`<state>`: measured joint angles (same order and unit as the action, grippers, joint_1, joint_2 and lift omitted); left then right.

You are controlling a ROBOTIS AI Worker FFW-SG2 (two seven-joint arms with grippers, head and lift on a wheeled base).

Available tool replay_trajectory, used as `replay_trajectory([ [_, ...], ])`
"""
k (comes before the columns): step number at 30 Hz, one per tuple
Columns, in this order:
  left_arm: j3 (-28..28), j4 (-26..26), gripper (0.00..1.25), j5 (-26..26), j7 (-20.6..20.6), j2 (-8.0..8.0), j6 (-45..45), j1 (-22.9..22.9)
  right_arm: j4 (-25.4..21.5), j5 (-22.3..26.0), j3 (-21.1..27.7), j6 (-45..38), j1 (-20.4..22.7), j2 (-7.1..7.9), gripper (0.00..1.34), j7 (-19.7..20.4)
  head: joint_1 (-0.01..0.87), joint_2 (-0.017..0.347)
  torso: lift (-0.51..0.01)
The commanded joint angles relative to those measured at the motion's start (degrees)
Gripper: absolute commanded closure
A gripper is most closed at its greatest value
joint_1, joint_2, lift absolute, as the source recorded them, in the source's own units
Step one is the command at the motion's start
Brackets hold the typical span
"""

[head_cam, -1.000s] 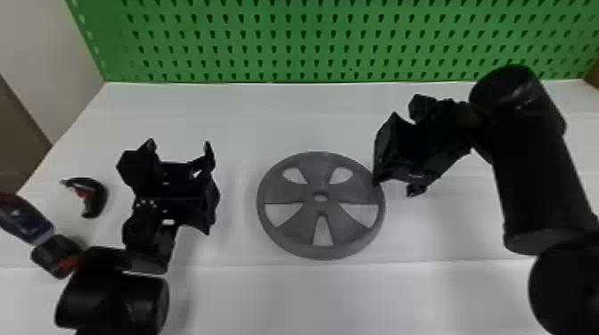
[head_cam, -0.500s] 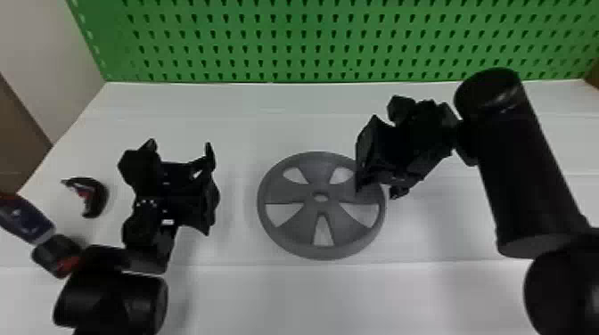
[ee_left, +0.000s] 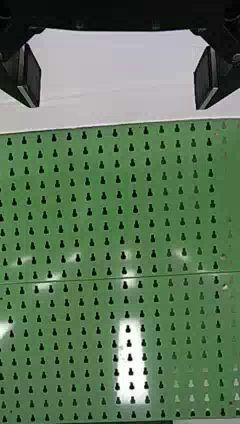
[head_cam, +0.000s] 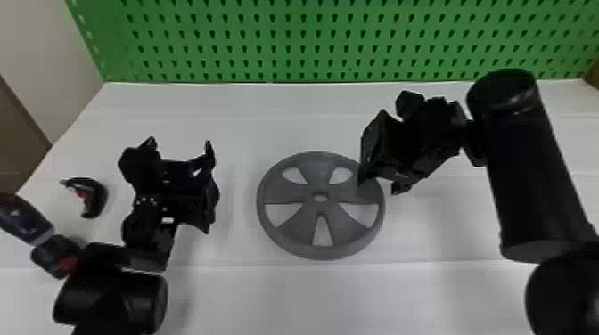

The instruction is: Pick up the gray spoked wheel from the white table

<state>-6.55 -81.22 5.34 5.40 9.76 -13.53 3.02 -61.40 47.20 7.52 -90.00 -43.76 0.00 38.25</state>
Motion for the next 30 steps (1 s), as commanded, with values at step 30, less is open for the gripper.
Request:
replay_trajectory([
  [30, 0.40, -3.60, 0.12, -1.04, 2.59, 0.70, 0.44, 0.50, -8.13, -3.51, 1.36, -0.08, 4.47, -0.05, 0.49, -0.11, 0.806, 0.044, -0.098],
])
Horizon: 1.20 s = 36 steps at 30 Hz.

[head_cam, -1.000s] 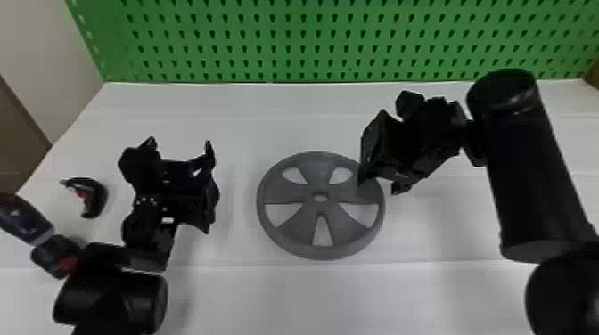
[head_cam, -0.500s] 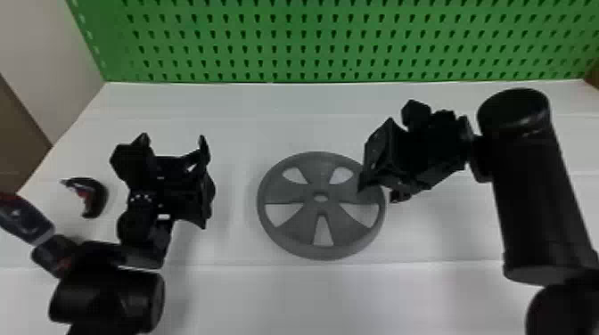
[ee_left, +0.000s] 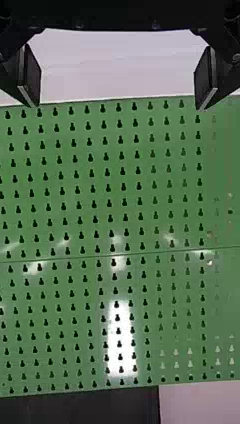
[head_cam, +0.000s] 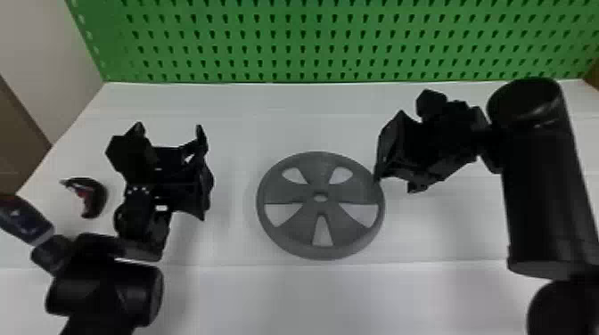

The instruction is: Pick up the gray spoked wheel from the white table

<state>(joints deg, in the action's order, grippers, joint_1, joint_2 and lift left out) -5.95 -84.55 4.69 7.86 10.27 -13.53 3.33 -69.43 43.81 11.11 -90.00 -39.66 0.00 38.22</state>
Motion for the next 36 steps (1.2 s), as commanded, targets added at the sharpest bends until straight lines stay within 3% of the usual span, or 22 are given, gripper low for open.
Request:
replay_trajectory([
  [1, -0.29, -0.26, 0.12, -0.38, 0.14, 0.19, 0.70, 0.27, 0.09, -0.12, -2.32, -0.08, 0.55, -0.05, 0.49, -0.08, 0.806, 0.044, -0.098],
  [8, -0.99, -0.26, 0.12, -0.91, 0.14, 0.89, 1.40, 0.27, 2.29, 0.32, -3.64, -0.08, 0.81, -0.05, 0.49, -0.08, 0.806, 0.044, -0.098],
  [18, -4.16, -0.35, 0.12, -1.17, 1.02, 3.09, 2.28, 1.68, 7.82, 2.95, -10.58, -0.08, -2.27, -0.05, 0.49, -0.08, 0.806, 0.044, -0.098],
  [23, -4.07, -0.35, 0.12, -0.73, 1.19, 3.44, 2.28, 1.33, 8.17, 3.74, -9.97, -0.08, -2.00, -0.05, 0.49, -0.08, 0.806, 0.044, -0.098],
  [36, -4.16, -0.35, 0.12, -0.65, 1.19, 3.71, 2.28, 1.33, 8.53, -0.56, -8.30, -0.08, -2.35, -0.05, 0.49, -0.08, 0.806, 0.044, -0.098],
])
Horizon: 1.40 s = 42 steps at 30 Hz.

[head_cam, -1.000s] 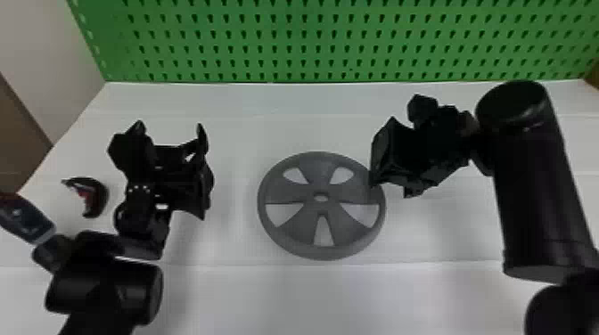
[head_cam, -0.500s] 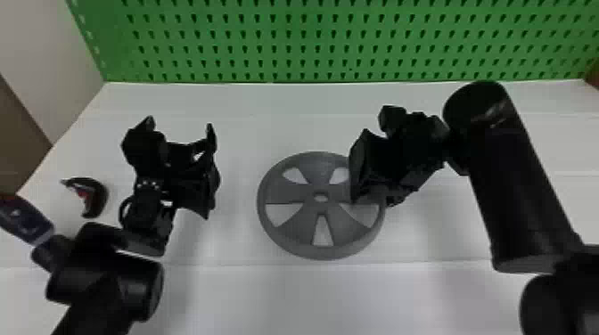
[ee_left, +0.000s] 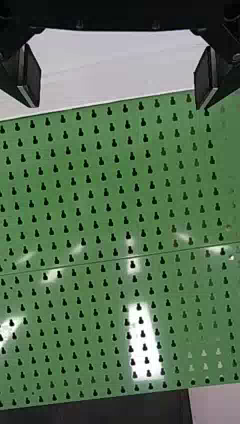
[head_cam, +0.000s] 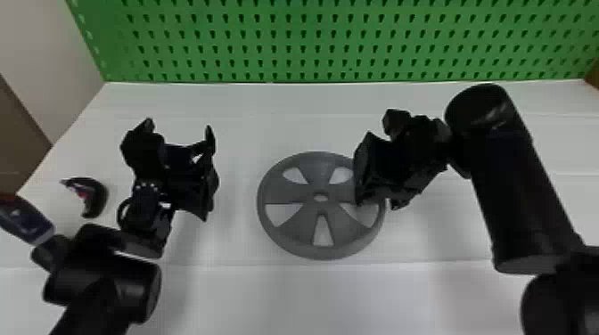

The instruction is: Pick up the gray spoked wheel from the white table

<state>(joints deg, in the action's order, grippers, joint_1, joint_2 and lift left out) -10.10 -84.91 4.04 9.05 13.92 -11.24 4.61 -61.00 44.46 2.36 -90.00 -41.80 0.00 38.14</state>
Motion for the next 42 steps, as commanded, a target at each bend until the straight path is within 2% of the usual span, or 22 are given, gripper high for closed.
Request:
replay_trajectory([
  [1, -0.01, 0.01, 0.12, 0.01, 0.00, 0.05, -0.01, 0.05, 0.09, -1.39, 0.46, -0.08, -0.30, -0.05, 0.49, 0.00, 0.806, 0.044, -0.098],
  [12, -0.01, 0.01, 0.12, 0.18, 0.09, 0.14, -0.01, 0.05, 0.62, -3.06, 1.16, -0.08, -0.39, -0.05, 0.49, 0.00, 0.806, 0.044, -0.098],
  [22, 0.17, -0.08, 0.12, 0.62, 0.09, 0.14, -0.01, 0.05, 0.80, -3.24, 2.30, -0.08, 0.93, -0.05, 0.50, 0.09, 0.806, 0.044, -0.098],
  [42, 0.17, -0.17, 0.12, 0.71, 0.26, 0.14, -0.01, 0.13, 2.20, -3.06, 2.21, -0.08, 0.66, -0.05, 0.49, 0.09, 0.806, 0.044, -0.098],
])
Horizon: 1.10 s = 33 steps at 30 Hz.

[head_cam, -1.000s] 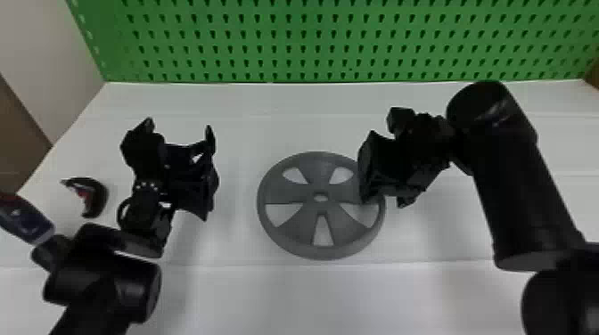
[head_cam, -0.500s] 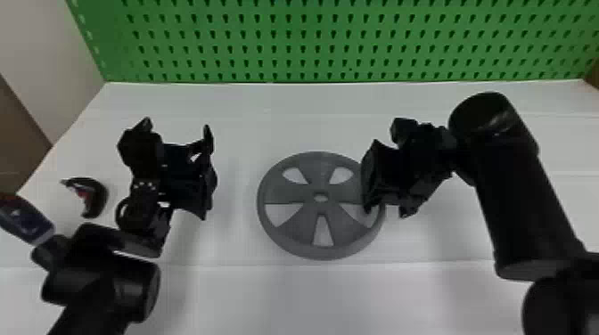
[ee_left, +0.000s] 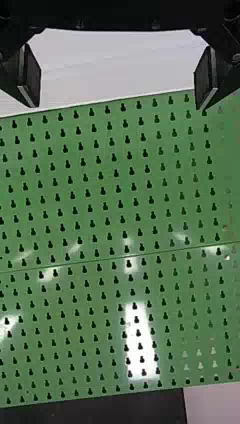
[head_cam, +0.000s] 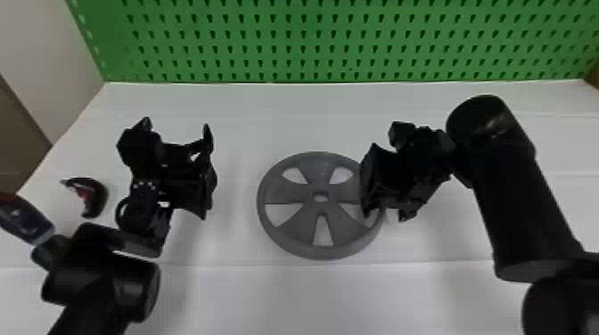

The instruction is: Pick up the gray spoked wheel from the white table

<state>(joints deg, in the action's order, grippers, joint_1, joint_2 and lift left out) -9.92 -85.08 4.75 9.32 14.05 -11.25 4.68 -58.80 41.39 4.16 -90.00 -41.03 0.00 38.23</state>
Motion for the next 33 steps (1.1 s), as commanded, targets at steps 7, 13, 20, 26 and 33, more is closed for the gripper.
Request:
replay_trajectory([
  [7, -0.01, 0.00, 0.12, 0.00, 0.00, 0.01, 0.00, 0.07, 0.09, 0.27, 0.41, -0.08, -0.10, -0.05, 0.53, 0.00, 0.806, 0.044, -0.098],
  [13, -0.01, 0.00, 0.12, 0.18, 0.00, 0.01, 0.00, 0.07, 0.88, 1.50, 0.59, -0.08, -0.01, -0.05, 0.63, 0.00, 0.806, 0.044, -0.098],
  [20, -0.01, 0.00, 0.12, 0.26, 0.00, 0.01, 0.00, 0.07, 0.88, 1.76, -0.20, -0.08, -0.10, -0.05, 0.82, 0.00, 0.806, 0.044, -0.098],
  [26, -0.01, 0.00, 0.12, 0.26, 0.00, 0.01, 0.00, 0.07, 0.71, 1.58, -1.17, -0.08, -0.37, -0.05, 1.06, 0.09, 0.806, 0.044, -0.098],
  [33, -0.01, 0.00, 0.12, 0.44, 0.00, 0.10, 0.00, 0.07, 0.62, 1.67, -1.35, -0.08, -0.28, -0.05, 1.08, 0.09, 0.806, 0.044, -0.098],
])
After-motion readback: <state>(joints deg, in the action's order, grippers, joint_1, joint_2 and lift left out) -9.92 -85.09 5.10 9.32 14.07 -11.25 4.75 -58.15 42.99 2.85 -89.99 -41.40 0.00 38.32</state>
